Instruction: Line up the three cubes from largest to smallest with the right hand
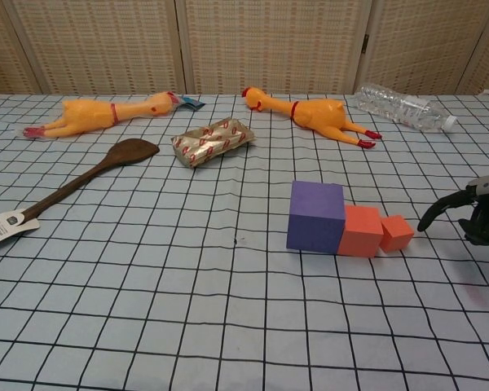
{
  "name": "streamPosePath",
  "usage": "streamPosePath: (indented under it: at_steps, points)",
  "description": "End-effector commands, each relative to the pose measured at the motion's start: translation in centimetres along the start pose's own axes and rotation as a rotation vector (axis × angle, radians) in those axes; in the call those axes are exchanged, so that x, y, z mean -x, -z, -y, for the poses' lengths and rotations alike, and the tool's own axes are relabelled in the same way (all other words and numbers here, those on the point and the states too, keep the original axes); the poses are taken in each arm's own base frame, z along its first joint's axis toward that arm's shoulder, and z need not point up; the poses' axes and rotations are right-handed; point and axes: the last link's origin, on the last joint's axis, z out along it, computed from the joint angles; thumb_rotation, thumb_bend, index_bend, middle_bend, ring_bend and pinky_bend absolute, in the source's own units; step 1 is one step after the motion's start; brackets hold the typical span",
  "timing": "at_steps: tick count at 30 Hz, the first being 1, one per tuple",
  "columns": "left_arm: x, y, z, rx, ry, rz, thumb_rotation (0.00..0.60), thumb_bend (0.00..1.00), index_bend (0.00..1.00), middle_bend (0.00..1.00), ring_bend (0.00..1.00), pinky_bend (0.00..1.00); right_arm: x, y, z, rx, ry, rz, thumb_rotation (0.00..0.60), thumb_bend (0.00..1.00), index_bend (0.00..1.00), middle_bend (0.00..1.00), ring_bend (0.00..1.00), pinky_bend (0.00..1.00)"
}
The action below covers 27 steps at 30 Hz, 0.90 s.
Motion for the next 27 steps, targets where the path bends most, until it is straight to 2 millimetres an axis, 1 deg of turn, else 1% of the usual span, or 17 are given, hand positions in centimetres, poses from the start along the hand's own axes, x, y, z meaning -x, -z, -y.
streamPosePath:
  at_steps: [1, 27]
  points:
    - [0.02, 0.00, 0.00, -0.001, 0.000, 0.001, 0.600, 0.45, 0.19, 0.40, 0.32, 0.43, 0.06, 0.09, 0.06, -0.005, -0.005, 0.004, 0.600, 0.73, 0.26, 0.93, 0.98, 0.99]
    - [-0.01, 0.05, -0.03, 0.000, 0.001, 0.001, 0.600, 0.45, 0.19, 0.40, 0.32, 0.43, 0.72, -0.32, 0.45, -0.031, -0.013, 0.046, 0.600, 0.73, 0.27, 0.93, 0.98, 0.99]
